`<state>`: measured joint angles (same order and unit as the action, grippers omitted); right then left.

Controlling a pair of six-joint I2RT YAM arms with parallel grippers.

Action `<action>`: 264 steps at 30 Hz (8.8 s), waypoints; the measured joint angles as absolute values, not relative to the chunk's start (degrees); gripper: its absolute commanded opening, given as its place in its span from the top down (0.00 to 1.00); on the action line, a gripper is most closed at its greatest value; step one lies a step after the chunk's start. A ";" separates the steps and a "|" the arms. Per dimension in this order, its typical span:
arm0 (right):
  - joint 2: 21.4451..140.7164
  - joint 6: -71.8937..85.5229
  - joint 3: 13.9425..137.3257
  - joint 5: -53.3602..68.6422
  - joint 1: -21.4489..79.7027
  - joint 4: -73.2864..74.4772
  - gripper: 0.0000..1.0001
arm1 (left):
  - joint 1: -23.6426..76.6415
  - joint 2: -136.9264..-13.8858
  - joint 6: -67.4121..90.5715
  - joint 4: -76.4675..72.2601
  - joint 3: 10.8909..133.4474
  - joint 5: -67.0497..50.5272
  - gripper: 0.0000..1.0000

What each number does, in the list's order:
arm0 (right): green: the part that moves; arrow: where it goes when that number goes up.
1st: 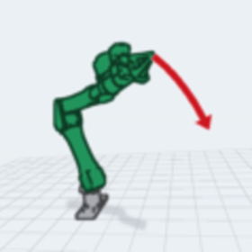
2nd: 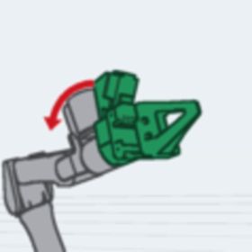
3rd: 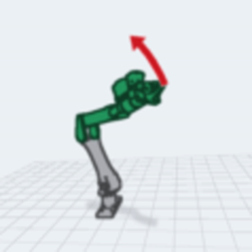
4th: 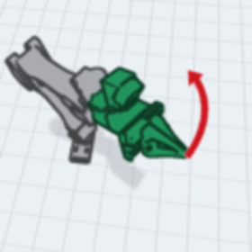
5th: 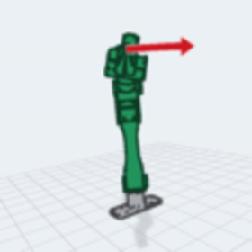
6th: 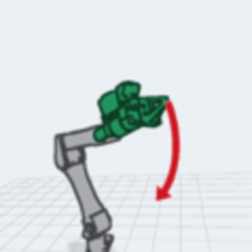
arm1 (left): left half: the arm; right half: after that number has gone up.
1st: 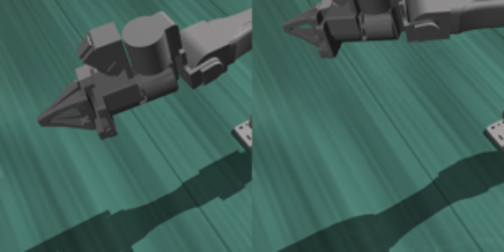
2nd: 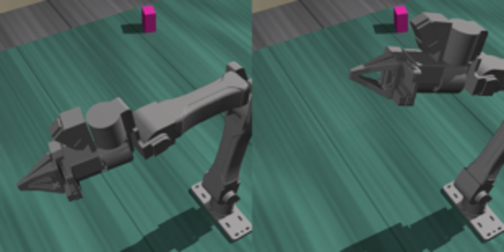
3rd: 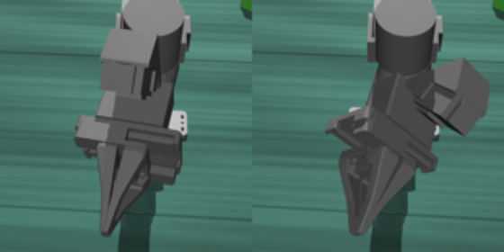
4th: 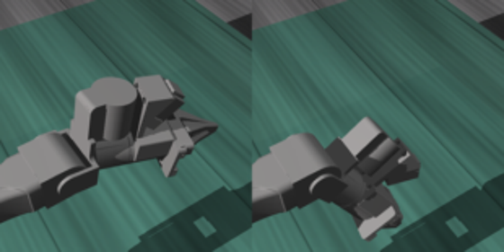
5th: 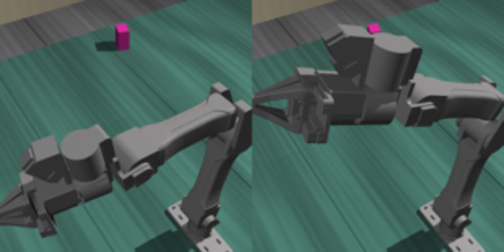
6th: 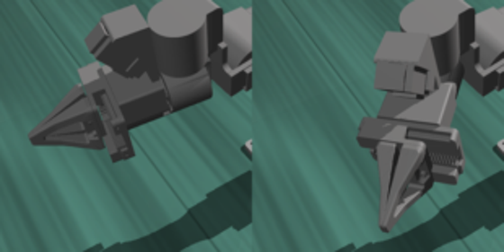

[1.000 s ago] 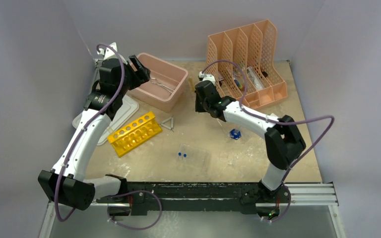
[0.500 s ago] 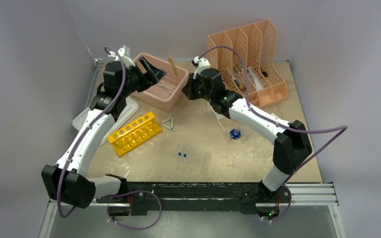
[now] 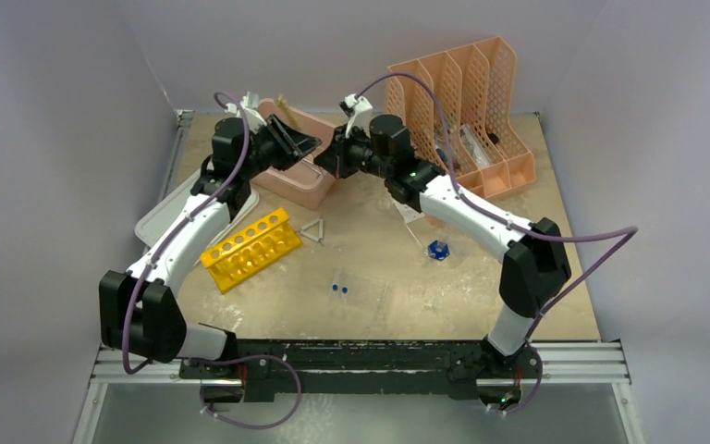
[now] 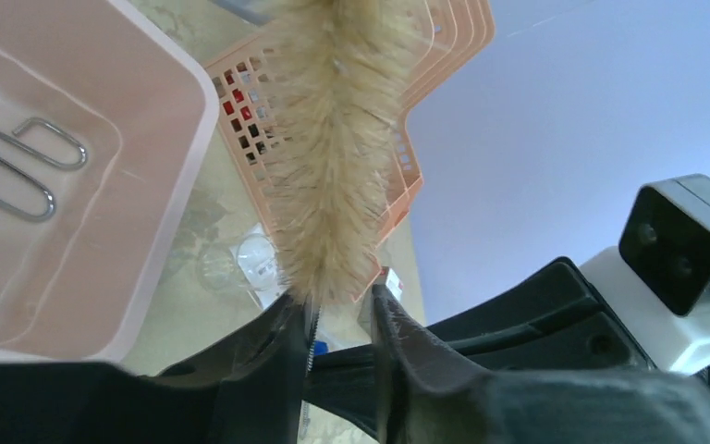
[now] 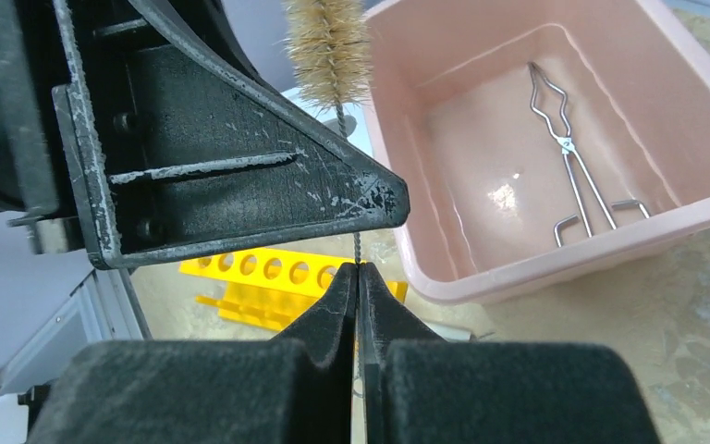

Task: Organize the chemistry lab equipment

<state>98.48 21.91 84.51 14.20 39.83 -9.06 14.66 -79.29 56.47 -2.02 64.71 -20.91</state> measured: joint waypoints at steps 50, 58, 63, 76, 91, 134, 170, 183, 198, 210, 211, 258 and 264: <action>80.93 1.91 73.34 -12.34 30.04 5.52 0.50 | 14.37 -127.04 69.58 21.63 104.77 17.10 0.60; 81.17 2.48 73.41 -9.34 30.15 9.06 0.43 | 14.33 -124.60 61.93 22.11 104.79 10.76 0.54; 85.10 6.02 73.76 -9.19 30.26 14.09 0.42 | 14.33 -115.79 57.58 21.96 102.96 7.14 0.47; 99.24 12.95 74.89 -8.97 30.55 29.63 0.39 | 14.33 -97.58 45.52 18.59 97.56 -1.54 0.45; 107.04 14.17 74.74 -10.46 31.11 36.58 0.58 | 14.33 -97.60 42.35 20.27 94.87 -3.22 0.45; 82.28 16.43 68.93 -6.04 32.95 25.28 0.97 | 14.37 -93.10 45.93 10.61 85.45 -13.56 0.35; 102.69 12.99 103.83 29.58 32.18 10.92 0.99 | 17.65 -86.41 48.90 -12.08 74.48 -29.32 0.98; 102.41 15.20 103.96 24.88 30.89 11.49 0.44 | 17.10 -89.03 47.83 -4.93 79.26 -22.11 1.00; 87.29 8.32 95.02 2.46 26.00 14.74 0.40 | 12.91 -108.16 58.85 11.22 89.86 5.10 1.00; 88.49 2.37 91.48 -10.33 24.29 16.23 0.38 | 12.88 -126.06 63.13 16.23 102.00 8.49 1.00; 88.53 2.13 91.48 -11.03 24.10 16.19 0.38 | 12.86 -127.11 63.48 16.60 102.48 8.67 1.00; 79.79 25.06 72.93 -28.27 21.30 36.49 0.20 | 15.70 -100.47 52.29 16.82 93.41 11.44 0.51; 75.00 25.43 62.41 -21.17 21.30 36.73 0.19 | 16.88 -94.08 50.33 15.20 88.92 12.43 0.51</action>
<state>75.00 25.43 62.41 -21.17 21.30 36.73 16.88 -94.08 50.33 15.20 88.92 12.43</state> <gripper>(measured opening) 0.800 0.489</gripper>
